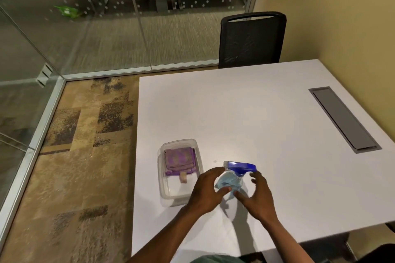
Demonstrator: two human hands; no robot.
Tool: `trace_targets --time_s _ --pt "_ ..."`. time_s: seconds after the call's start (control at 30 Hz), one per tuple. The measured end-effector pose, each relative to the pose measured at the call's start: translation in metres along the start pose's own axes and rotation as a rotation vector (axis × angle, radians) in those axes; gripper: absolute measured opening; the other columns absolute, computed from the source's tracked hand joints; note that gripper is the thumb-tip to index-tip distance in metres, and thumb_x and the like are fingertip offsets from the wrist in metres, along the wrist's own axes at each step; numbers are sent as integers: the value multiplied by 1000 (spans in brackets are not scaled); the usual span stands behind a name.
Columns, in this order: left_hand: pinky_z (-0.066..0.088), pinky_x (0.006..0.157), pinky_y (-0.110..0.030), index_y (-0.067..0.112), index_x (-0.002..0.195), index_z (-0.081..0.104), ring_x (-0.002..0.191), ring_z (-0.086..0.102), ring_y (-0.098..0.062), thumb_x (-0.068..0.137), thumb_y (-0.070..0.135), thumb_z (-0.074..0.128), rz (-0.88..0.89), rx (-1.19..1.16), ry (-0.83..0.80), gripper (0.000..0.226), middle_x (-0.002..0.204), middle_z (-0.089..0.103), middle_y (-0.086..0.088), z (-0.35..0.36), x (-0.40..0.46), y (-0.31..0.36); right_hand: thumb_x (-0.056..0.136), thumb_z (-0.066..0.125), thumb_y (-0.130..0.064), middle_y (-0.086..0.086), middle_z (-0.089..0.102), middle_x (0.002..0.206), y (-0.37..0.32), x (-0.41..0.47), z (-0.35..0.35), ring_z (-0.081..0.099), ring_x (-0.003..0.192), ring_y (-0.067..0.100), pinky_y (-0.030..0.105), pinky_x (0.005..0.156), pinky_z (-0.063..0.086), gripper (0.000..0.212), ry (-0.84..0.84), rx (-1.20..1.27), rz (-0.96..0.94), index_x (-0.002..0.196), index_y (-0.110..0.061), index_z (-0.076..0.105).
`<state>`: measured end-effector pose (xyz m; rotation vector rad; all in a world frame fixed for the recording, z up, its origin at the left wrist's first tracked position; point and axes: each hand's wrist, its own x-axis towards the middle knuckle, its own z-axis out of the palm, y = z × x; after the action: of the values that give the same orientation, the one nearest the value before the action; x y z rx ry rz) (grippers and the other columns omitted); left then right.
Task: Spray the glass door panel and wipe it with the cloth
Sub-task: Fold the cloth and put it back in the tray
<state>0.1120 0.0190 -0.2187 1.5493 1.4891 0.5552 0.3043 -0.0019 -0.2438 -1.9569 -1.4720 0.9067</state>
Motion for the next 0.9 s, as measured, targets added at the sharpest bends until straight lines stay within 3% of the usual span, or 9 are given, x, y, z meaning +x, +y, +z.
trace_targets --time_s 0.07,0.17,0.27,0.37,0.53,0.63,0.7,0.8,0.9 --pt "36 94 1 20 141 57 117 53 0 89 29 76 -25 -18 -12 56 135 60 12 6 1 12 78 89 -28 -10 59 118 -4 7 2 61 105 14 22 85 45 62 -60 -10 -133 131 -19 58" --pt "46 101 -17 18 137 59 122 62 -12 90 31 75 -101 -58 45 51 137 65 2 12 1 22 81 86 -15 -9 67 98 -10 12 6 71 92 26 12 72 41 36 -39 0 -162 110 -23 65" --pt "46 98 -18 18 137 60 125 62 -17 93 31 71 -158 -103 126 47 138 65 1 13 -1 27 83 84 -14 -10 67 98 -14 13 10 71 90 26 10 72 40 32 -9 -27 -197 112 -13 70" --pt "54 102 -29 18 134 62 122 65 -17 92 28 74 -147 -179 194 45 135 68 0 7 -5 31 85 84 -19 -12 67 102 -21 12 7 70 92 22 9 76 40 36 -11 -27 -268 117 -15 69" --pt "61 94 -32 22 123 69 110 69 -14 85 31 81 -68 -339 332 40 123 73 4 -27 -17 43 87 82 -27 -18 67 106 -64 12 -16 66 92 12 14 79 44 36 25 0 -506 119 -23 67" --pt "60 95 -37 33 115 69 110 70 -16 84 28 82 -60 -460 426 34 121 73 6 -51 -26 53 90 72 -43 -12 71 107 -97 13 -18 65 92 12 24 79 51 34 38 30 -612 117 -23 67" --pt "62 93 -38 31 117 70 108 71 -17 84 23 81 -51 -529 471 36 120 73 5 -65 -32 56 89 71 -42 -8 73 105 -112 15 -9 66 91 14 30 79 54 33 14 73 -637 114 -20 68" --pt "64 86 -29 31 118 71 106 70 -8 84 19 81 -36 -519 533 37 120 72 5 -82 -43 43 89 72 -40 -10 73 108 -124 16 14 66 95 13 32 81 56 33 -67 129 -659 117 -21 68" --pt "60 78 -18 34 114 71 107 70 -9 82 17 83 -74 -486 555 37 118 73 5 -91 -48 18 88 69 -44 -8 73 113 -124 17 42 68 98 13 35 83 57 40 -162 154 -654 121 -22 67"
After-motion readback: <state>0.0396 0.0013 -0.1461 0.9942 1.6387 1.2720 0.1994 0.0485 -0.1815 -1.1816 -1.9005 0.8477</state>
